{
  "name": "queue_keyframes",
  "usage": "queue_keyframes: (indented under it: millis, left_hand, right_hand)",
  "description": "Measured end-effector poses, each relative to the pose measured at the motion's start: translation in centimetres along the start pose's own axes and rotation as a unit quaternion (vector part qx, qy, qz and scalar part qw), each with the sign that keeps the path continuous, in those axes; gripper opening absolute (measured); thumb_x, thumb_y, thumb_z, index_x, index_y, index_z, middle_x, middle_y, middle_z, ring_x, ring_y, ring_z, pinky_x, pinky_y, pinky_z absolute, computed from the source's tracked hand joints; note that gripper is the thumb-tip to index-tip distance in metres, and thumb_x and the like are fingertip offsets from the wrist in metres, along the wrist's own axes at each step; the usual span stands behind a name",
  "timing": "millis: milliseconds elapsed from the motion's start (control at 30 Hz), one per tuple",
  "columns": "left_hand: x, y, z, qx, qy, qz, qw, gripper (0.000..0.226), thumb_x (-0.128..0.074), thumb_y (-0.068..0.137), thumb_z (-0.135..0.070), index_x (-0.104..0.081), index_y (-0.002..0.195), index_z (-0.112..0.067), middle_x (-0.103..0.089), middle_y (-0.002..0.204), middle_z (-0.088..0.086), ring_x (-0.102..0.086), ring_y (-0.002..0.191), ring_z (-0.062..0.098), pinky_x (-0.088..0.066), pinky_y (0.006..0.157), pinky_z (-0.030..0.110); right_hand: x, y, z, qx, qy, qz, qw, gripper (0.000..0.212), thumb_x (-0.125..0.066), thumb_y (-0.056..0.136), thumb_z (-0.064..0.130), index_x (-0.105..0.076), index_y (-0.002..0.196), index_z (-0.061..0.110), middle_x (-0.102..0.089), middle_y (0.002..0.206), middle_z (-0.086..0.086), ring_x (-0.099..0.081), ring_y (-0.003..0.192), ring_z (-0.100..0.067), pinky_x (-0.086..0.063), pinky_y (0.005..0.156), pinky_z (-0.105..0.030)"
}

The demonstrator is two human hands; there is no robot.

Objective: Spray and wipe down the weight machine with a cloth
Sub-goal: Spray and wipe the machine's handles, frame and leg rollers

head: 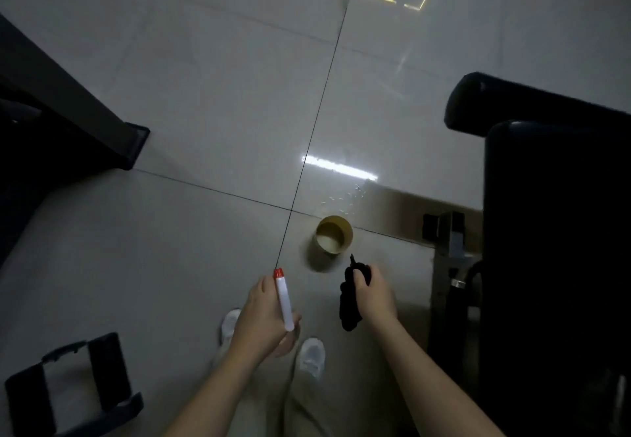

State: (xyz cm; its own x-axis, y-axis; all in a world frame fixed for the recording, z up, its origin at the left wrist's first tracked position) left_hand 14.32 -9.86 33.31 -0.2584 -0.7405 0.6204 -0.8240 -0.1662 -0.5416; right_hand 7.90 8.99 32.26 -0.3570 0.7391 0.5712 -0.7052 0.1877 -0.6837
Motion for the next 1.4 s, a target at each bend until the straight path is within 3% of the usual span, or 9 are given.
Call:
queue_keyframes:
  millis: [133, 267, 433, 600, 733, 900, 1100, 1300, 1400]
  left_hand:
    - [-4.6, 8.2, 4.0, 0.011, -0.006, 0.018, 1.000, 0.035, -0.062, 0.079, -0.029, -0.041, 0.103, -0.014, -0.040, 0.087, -0.004, -0.047, 0.081, 0.014, -0.036, 0.068, 0.023]
    - [-9.5, 16.1, 7.8, 0.020, -0.012, 0.027, 0.999, 0.051, -0.046, 0.073, -0.048, -0.046, 0.100, -0.005, -0.046, 0.087, 0.003, -0.052, 0.080, 0.021, -0.040, 0.065, 0.027]
    - [-12.9, 21.8, 9.6, -0.015, -0.023, 0.004, 1.000, 0.060, -0.073, 0.075, -0.029, -0.046, 0.119, 0.001, -0.052, 0.107, 0.013, -0.053, 0.098, 0.026, -0.043, 0.077, 0.032]
    - [-15.9, 26.7, 11.2, -0.002, -0.021, 0.023, 1.000, 0.071, -0.078, 0.074, -0.023, -0.040, 0.129, 0.000, -0.049, 0.123, 0.015, -0.049, 0.116, 0.027, -0.042, 0.088, 0.029]
    - [-16.8, 28.1, 11.5, -0.045, -0.025, -0.046, 0.998, 0.073, -0.077, 0.077, -0.025, -0.036, 0.135, -0.007, -0.047, 0.129, 0.012, -0.048, 0.116, 0.026, -0.042, 0.090, 0.030]
    - [-17.6, 30.2, 11.6, -0.058, -0.019, -0.056, 0.997, 0.074, -0.081, 0.073, -0.027, -0.038, 0.129, -0.006, -0.049, 0.120, 0.012, -0.052, 0.109, 0.026, -0.047, 0.085, 0.033]
    - [-18.0, 30.7, 11.5, -0.089, 0.005, -0.035, 0.995, 0.073, -0.082, 0.071, -0.025, -0.040, 0.127, -0.008, -0.050, 0.120, 0.009, -0.053, 0.107, 0.029, -0.048, 0.084, 0.040]
    - [-16.9, 29.2, 11.7, -0.071, 0.030, 0.019, 0.997, 0.068, -0.074, 0.079, -0.028, -0.037, 0.133, -0.011, -0.050, 0.126, 0.008, -0.055, 0.108, 0.030, -0.049, 0.086, 0.044]
    - [-15.1, 28.1, 11.5, -0.040, 0.026, 0.050, 0.998, 0.067, -0.068, 0.084, -0.029, -0.033, 0.139, -0.012, -0.045, 0.137, 0.009, -0.050, 0.119, 0.031, -0.045, 0.092, 0.043]
  right_hand:
    - [-4.2, 7.3, -2.5, -0.025, 0.000, -0.015, 1.000, 0.020, -0.042, 0.099, 0.033, -0.052, 0.106, 0.016, -0.061, 0.100, -0.006, -0.058, 0.085, -0.019, -0.046, 0.069, -0.031]
    - [-8.4, 14.2, -4.4, -0.045, 0.039, -0.026, 0.998, 0.025, -0.043, 0.098, 0.033, -0.051, 0.116, 0.017, -0.060, 0.106, -0.004, -0.058, 0.093, -0.020, -0.050, 0.079, -0.035]
    - [-11.0, 20.8, -5.3, -0.028, 0.065, -0.073, 0.995, 0.030, -0.045, 0.098, 0.035, -0.051, 0.120, 0.016, -0.059, 0.112, -0.004, -0.057, 0.099, -0.020, -0.049, 0.081, -0.033]
    - [-12.2, 25.9, -6.1, -0.005, 0.053, -0.138, 0.989, 0.032, -0.047, 0.096, 0.035, -0.052, 0.119, 0.012, -0.058, 0.110, -0.004, -0.056, 0.102, -0.023, -0.048, 0.086, -0.036]
    - [-12.9, 28.9, -5.9, 0.006, 0.058, -0.162, 0.985, 0.034, -0.050, 0.095, 0.034, -0.052, 0.119, 0.009, -0.057, 0.115, -0.008, -0.055, 0.105, -0.025, -0.046, 0.085, -0.033]
    - [-14.2, 31.2, -5.5, 0.012, 0.013, -0.116, 0.993, 0.041, -0.050, 0.095, 0.035, -0.048, 0.128, 0.011, -0.053, 0.126, -0.007, -0.051, 0.115, -0.025, -0.046, 0.095, -0.037]
    - [-14.2, 30.4, -5.8, 0.033, -0.042, -0.097, 0.994, 0.039, -0.048, 0.095, 0.028, -0.048, 0.130, 0.011, -0.052, 0.129, -0.007, -0.051, 0.115, -0.024, -0.042, 0.092, -0.033]
    - [-12.4, 27.8, -5.6, 0.023, -0.002, -0.111, 0.994, 0.028, -0.048, 0.094, 0.022, -0.057, 0.118, 0.013, -0.057, 0.103, 0.000, -0.054, 0.099, -0.019, -0.039, 0.078, -0.024]
    - [-11.2, 25.7, -4.6, 0.018, 0.025, -0.109, 0.994, 0.025, -0.048, 0.094, 0.021, -0.058, 0.115, 0.013, -0.054, 0.097, 0.002, -0.051, 0.091, -0.015, -0.036, 0.076, -0.023]
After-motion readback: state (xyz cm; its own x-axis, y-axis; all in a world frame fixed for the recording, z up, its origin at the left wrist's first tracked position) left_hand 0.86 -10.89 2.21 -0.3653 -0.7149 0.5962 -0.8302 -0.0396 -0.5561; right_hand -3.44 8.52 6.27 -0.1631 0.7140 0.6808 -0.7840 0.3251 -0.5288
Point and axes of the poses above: each hand's wrist, its own y-axis towards the middle knuckle, its own x-axis out of the back of the hand, z = x × y, the point moved 2 cm from there along y, towards the middle knuckle
